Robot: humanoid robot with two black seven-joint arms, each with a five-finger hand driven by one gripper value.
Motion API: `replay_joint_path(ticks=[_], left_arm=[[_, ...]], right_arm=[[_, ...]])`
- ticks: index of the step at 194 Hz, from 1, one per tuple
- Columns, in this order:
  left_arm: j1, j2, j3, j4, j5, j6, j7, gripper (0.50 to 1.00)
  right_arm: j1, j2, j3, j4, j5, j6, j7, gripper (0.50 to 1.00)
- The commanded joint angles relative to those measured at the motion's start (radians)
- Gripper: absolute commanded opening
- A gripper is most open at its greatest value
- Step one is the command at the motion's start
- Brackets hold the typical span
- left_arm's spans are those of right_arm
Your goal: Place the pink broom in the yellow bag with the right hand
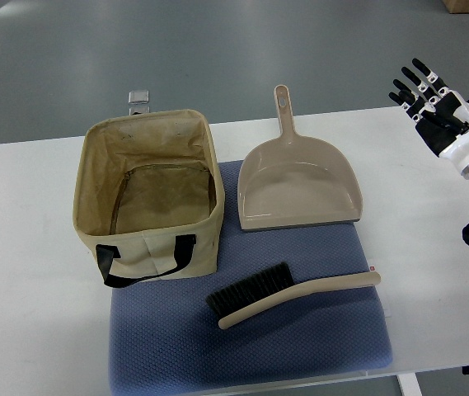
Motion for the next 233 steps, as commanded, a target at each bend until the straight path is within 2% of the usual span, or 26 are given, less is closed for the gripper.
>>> replay_joint_path(ticks=[1, 113, 153, 184, 207, 233], left_arm=[[0.000, 0.000, 0.000, 0.000, 0.000, -0.001, 0.000, 1.000], [0.000, 0.000, 0.000, 0.000, 0.000, 0.001, 0.000, 1.000], [0.000, 0.000, 0.000, 0.000, 0.000, 0.001, 0.000, 1.000], [0.000, 0.000, 0.001, 0.000, 0.000, 0.001, 0.000, 1.000], [0.000, 0.000, 0.000, 0.000, 0.000, 0.001, 0.000, 1.000], [0.000, 0.000, 0.000, 0.000, 0.000, -0.001, 0.000, 1.000]], right_arm=[[0.003, -0.002, 0.000, 0.000, 0.000, 0.002, 0.000, 0.930], [0.009, -0.026, 0.000, 0.000, -0.001, 0.007, 0.000, 0.930], [0.011, -0.035, -0.003, 0.001, -0.005, 0.071, 0.000, 0.932], [0.012, -0.040, -0.021, 0.003, -0.008, 0.079, 0.003, 0.930], [0.017, -0.086, -0.096, 0.008, -0.006, 0.082, 0.011, 0.930], [0.058, -0.173, -0.234, 0.051, -0.018, 0.080, 0.069, 0.928]])
